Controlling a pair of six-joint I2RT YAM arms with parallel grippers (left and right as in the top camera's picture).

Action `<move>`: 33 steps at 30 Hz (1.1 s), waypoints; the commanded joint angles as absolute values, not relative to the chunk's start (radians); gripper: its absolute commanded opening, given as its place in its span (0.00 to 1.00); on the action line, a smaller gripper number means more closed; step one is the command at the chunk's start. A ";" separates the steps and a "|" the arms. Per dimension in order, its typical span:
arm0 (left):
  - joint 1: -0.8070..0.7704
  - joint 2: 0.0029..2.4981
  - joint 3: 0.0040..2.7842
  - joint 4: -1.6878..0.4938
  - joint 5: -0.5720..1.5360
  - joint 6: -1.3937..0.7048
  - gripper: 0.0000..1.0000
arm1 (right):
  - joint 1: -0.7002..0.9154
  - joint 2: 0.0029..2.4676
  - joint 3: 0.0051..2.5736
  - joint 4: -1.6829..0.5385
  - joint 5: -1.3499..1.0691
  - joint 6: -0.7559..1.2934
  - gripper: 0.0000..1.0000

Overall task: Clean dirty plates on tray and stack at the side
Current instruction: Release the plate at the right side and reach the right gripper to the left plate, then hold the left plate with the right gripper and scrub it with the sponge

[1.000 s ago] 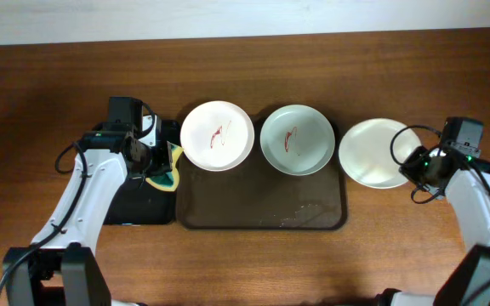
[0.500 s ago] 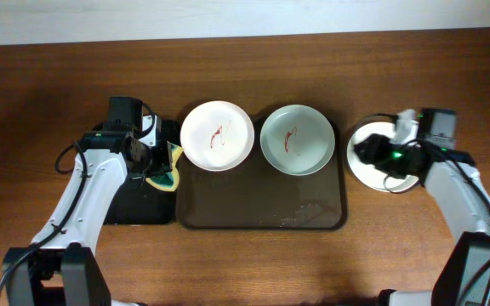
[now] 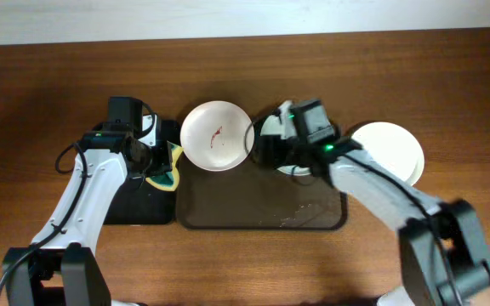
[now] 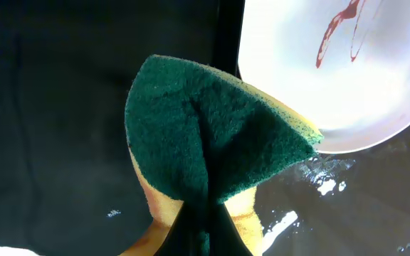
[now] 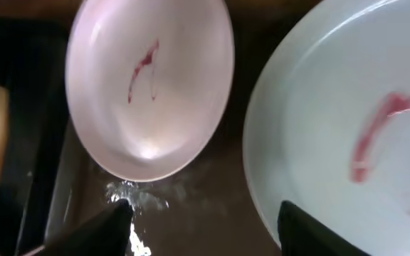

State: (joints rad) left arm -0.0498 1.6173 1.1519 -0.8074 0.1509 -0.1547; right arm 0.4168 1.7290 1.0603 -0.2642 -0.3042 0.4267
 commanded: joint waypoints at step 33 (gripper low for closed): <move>-0.052 1.604 1.166 -0.804 0.169 -0.164 0.00 | 0.550 1.927 1.072 -0.422 -0.154 0.786 0.08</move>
